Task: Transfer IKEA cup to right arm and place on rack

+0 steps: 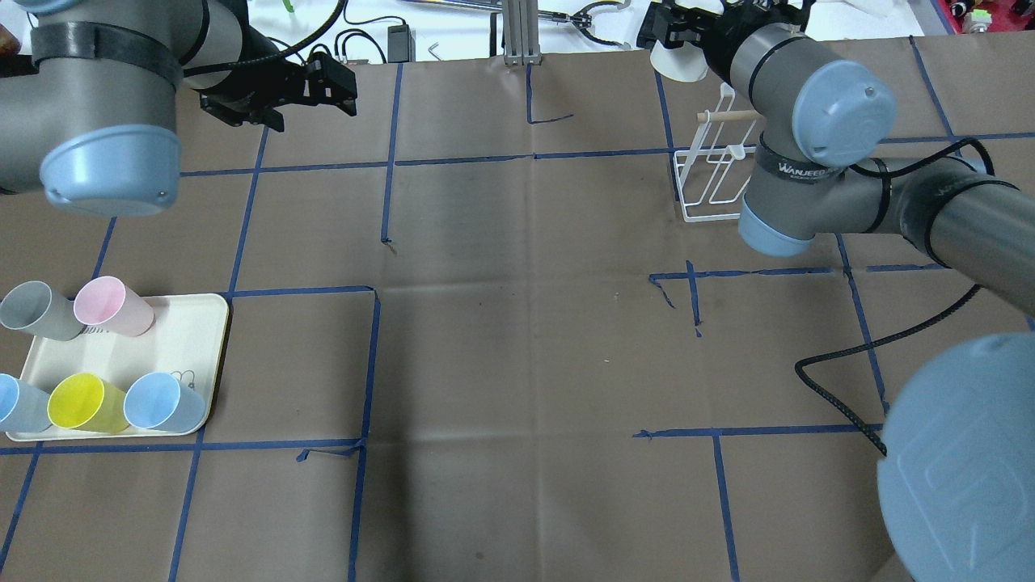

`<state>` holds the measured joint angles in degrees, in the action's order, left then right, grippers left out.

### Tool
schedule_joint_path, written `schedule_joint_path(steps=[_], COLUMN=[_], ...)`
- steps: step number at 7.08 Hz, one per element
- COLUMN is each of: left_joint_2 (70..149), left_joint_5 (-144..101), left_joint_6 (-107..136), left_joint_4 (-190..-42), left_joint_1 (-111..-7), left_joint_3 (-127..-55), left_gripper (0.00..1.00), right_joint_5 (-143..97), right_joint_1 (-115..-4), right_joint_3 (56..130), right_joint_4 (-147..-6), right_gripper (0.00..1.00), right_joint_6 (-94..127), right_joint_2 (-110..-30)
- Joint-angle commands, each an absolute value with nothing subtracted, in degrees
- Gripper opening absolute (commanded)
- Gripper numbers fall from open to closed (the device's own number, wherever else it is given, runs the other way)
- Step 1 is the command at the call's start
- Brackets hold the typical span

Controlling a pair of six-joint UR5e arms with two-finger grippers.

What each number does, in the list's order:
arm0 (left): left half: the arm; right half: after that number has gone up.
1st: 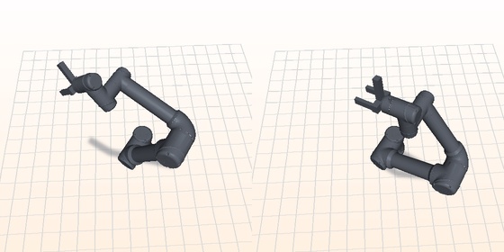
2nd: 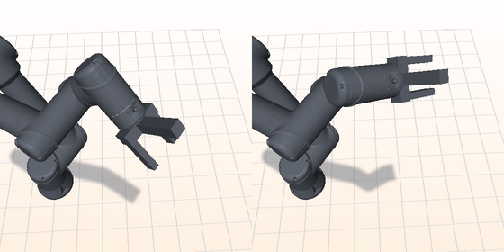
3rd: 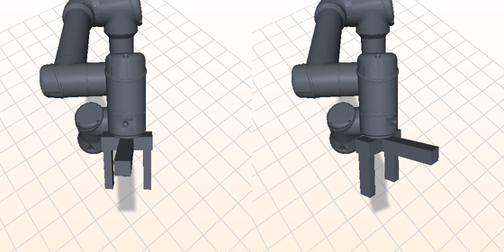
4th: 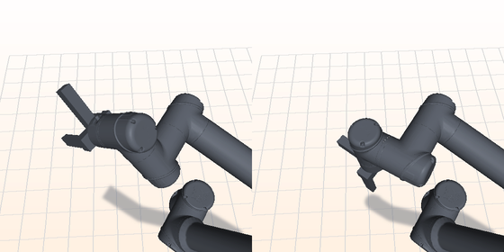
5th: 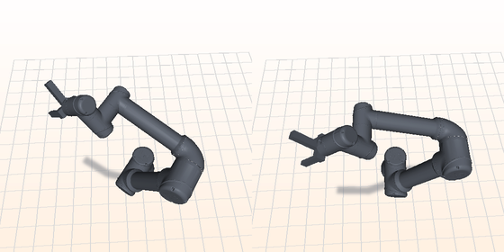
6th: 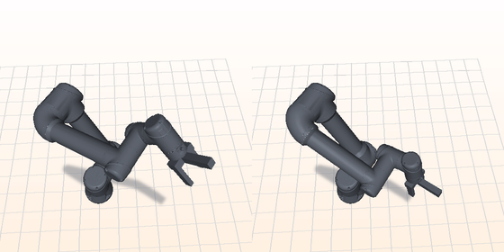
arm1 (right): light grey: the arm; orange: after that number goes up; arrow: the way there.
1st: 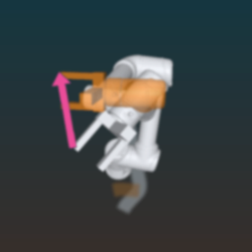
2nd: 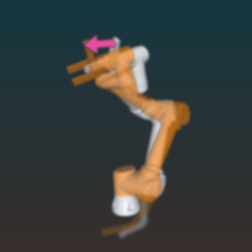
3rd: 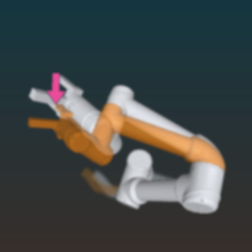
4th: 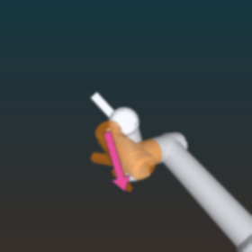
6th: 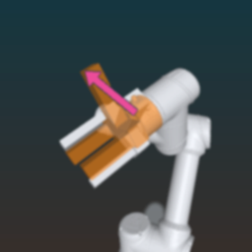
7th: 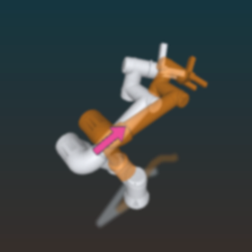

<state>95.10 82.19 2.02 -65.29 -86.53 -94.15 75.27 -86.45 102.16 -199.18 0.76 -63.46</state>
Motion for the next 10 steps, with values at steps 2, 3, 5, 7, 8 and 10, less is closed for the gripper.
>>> schedule_joint_path(steps=[2,3,5,7,8,10], left_joint_2=[90.3,89.4,88.9,83.4,79.5,73.7], left_joint_5=[90.2,90.8,91.1,90.7,90.8,91.1], left_joint_6=[-0.3,-3.0,-10.1,-17.7,-22.6,-29.8], left_joint_4=[-95.7,-95.7,-95.8,-95.3,-93.2,-88.1], left_joint_1=[-86.8,-86.6,-84.4,-74.2,-67.6,-58.2], left_joint_3=[-89.0,-89.6,-91.0,-99.0,-104.5,-114.5], left_gripper=[0.99,0.99,0.99,0.99,0.98,0.98], right_joint_5=[75.3,75.3,75.3,75.2,75.2,75.2], right_joint_1=[-82.5,-82.4,-82.3,-81.7,-81.7,-81.6], right_joint_3=[97.8,98.1,99.5,101.2,101.8,104.2], right_joint_4=[-200.9,-200.9,-201.3,-201.4,-201.5,-201.7], right_gripper=[0.11,0.11,0.11,0.11,0.11,0.3], right_joint_6=[-8.8,-8.7,-8.6,-8.3,-8.1,-8.2], right_joint_2=[-58.5,-57.6,-56.9,-56.7,-56.5,-56.7])
